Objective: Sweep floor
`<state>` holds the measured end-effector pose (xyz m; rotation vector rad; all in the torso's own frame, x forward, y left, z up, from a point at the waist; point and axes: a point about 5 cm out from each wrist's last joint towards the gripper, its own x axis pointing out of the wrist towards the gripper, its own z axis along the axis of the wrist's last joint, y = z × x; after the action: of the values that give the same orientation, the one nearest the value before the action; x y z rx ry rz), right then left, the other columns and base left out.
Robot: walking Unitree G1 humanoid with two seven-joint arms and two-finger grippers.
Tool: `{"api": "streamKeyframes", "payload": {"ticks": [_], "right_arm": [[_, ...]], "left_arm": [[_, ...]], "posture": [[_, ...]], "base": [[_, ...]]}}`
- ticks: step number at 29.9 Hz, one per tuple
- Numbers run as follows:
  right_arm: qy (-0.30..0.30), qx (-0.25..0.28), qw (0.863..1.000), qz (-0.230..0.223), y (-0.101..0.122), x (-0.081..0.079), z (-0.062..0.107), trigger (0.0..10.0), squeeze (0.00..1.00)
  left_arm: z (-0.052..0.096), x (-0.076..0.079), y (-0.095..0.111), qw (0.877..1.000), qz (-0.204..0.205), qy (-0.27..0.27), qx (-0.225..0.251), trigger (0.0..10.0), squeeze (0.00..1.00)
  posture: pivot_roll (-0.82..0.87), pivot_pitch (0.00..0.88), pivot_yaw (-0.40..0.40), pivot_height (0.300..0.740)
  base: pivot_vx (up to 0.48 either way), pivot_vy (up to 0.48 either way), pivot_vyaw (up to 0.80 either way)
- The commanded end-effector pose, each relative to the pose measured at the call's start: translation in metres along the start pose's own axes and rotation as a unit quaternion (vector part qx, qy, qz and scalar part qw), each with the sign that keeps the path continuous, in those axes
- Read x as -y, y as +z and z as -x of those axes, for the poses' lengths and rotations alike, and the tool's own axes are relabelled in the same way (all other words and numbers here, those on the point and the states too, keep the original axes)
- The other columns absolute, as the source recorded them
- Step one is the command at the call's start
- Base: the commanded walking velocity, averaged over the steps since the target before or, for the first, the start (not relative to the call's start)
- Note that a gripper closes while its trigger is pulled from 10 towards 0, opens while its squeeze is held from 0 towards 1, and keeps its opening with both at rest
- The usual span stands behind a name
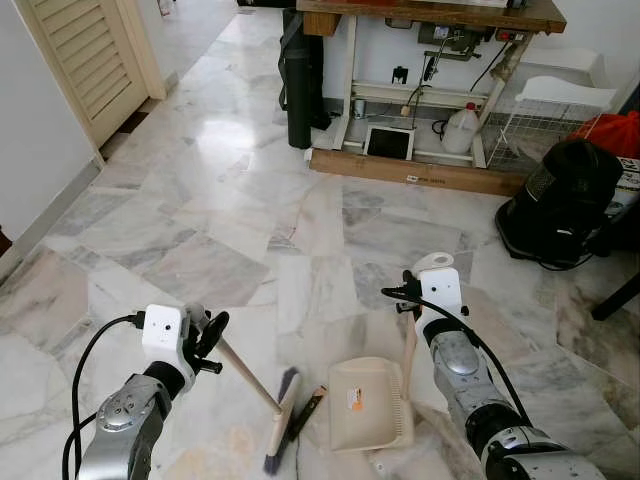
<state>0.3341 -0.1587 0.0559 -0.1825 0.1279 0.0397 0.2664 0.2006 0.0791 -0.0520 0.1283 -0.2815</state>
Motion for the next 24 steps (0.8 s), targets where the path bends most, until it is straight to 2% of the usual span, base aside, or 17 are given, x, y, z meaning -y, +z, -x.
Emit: {"api": "streamKeyframes", "payload": {"ticks": [1, 9, 13, 17, 22, 24], "right_arm": [[0.002, 0.003, 1.000, -0.002, 0.005, 0.000, -0.003, 10.0, 0.00], [0.004, 0.003, 1.000, -0.007, 0.006, -0.002, -0.004, 10.0, 0.00], [0.005, 0.003, 1.000, -0.012, 0.006, -0.004, -0.004, 10.0, 0.00], [0.005, 0.003, 1.000, -0.017, 0.007, -0.005, -0.004, 10.0, 0.00], [0.005, 0.002, 1.000, -0.019, 0.006, -0.005, -0.004, 10.0, 0.00], [0.005, 0.001, 1.000, -0.022, 0.006, -0.005, -0.004, 10.0, 0.00]], "left_arm": [[-0.003, 0.002, -0.001, 1.000, 0.024, -0.010, -0.003, 10.0, 0.00], [-0.009, -0.001, 0.010, 0.997, 0.067, -0.009, 0.024, 10.0, 0.00], [-0.010, -0.001, 0.012, 0.997, 0.072, -0.011, 0.025, 10.0, 0.00], [-0.014, 0.001, 0.015, 0.994, 0.097, -0.015, 0.037, 10.0, 0.00], [-0.017, 0.003, 0.017, 0.993, 0.110, -0.010, 0.049, 10.0, 0.00], [-0.019, 0.002, 0.022, 0.988, 0.137, -0.004, 0.068, 10.0, 0.00]], "posture": [[-0.04, 0.075, -0.004, 0.740], [-0.04, 0.068, 0.000, 0.740], [-0.03, 0.066, 0.001, 0.740], [-0.04, 0.066, 0.001, 0.740], [-0.04, 0.067, 0.003, 0.740], [-0.03, 0.066, 0.003, 0.740]], "base": [[0.000, 0.000, 0.00], [0.000, 0.000, 0.00], [0.000, 0.000, 0.00], [0.000, 0.000, 0.00], [0.000, 0.000, 0.00], [0.000, 0.000, 0.00]]}}
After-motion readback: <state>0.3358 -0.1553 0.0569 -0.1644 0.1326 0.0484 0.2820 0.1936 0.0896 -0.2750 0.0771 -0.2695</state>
